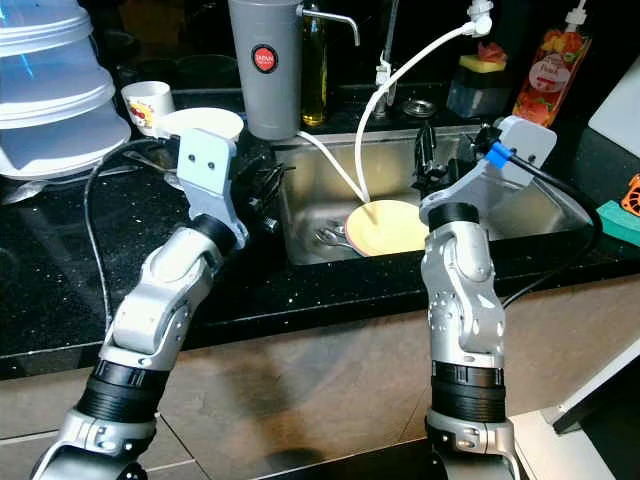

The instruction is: Kitchen organization

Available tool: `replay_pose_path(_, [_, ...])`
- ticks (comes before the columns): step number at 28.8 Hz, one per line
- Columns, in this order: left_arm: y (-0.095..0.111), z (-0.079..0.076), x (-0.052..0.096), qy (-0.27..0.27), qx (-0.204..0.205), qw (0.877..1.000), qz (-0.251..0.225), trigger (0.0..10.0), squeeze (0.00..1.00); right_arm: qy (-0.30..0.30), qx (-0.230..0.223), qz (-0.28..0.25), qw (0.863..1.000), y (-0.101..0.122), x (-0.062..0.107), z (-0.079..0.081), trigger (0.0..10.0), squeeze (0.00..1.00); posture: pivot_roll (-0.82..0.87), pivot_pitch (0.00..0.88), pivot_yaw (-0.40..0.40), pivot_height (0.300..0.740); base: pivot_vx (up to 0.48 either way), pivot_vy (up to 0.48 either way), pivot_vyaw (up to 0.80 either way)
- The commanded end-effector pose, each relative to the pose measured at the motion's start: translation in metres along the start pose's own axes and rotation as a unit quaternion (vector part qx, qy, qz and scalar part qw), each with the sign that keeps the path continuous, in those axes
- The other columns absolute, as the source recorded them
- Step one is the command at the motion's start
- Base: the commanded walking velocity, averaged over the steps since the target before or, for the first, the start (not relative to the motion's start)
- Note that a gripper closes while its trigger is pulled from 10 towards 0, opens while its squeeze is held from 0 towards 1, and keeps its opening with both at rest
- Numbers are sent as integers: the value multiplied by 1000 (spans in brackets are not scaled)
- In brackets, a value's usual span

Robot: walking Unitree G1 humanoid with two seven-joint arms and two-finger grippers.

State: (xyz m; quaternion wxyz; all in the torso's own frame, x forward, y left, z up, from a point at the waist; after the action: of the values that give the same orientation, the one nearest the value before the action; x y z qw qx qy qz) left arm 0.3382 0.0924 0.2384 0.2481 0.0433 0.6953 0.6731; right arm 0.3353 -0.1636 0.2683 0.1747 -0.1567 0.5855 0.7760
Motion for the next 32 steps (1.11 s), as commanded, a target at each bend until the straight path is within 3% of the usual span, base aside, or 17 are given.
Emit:
replay_pose_path(1, [-3,-2,1,-3,-4,1000,4,10000,0,-1,4,1,1000,0,3,-1,10000,0,77,0,-31,740,0,0,0])
replay_pose_path(3, [-5,1,2,-1,-17,1000,9,10000,0,-9,12,10,1000,-4,4,-5,10000,0,73,0,-34,740,0,0,0])
replay_pose_path(4, [-10,21,3,24,-21,999,22,10000,0,-35,42,27,998,-12,5,-13,10000,0,73,0,-34,740,0,0,0])
replay_pose_path(7, [-9,47,3,59,-26,998,25,10000,0,-73,115,28,990,-11,3,-26,10000,0,48,0,-37,740,0,0,0])
replay_pose_path(11, [-9,49,2,57,-60,996,31,10000,0,-95,127,40,986,-16,4,-41,10000,0,40,0,-30,740,0,0,0])
replay_pose_path(14, [-10,47,2,52,-59,996,33,10000,0,-119,119,42,985,-17,5,-49,10000,0,40,0,-30,740,0,0,0])
replay_pose_path(19, [-10,52,-1,73,-51,996,32,10000,0,-115,119,21,986,-9,2,-47,10000,0,39,0,-35,740,0,0,0])
replay_pose_path(25, [-14,56,1,87,-68,993,34,10000,0,-100,72,5,992,-5,-2,-37,10000,0,50,0,-51,740,0,0,0])
replay_pose_path(32, [-16,54,3,93,-61,993,33,10000,0,-90,63,5,994,-9,-3,-32,10000,0,57,0,-52,740,0,0,0])
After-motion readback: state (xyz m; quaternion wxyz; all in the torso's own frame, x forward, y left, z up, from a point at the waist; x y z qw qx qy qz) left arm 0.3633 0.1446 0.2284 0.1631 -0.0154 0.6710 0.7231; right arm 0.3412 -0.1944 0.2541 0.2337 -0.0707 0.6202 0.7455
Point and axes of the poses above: a point about 5 cm out from each wrist's last joint towards the gripper, its own x axis pointing back from the gripper into the wrist, its own y axis along the axis of the wrist's last joint, z = x × y, the point moved 1 cm from there along -x, pointing out of the wrist towards the gripper, and after that the axes turned 5 degrees about x, right-handed, at the moved point
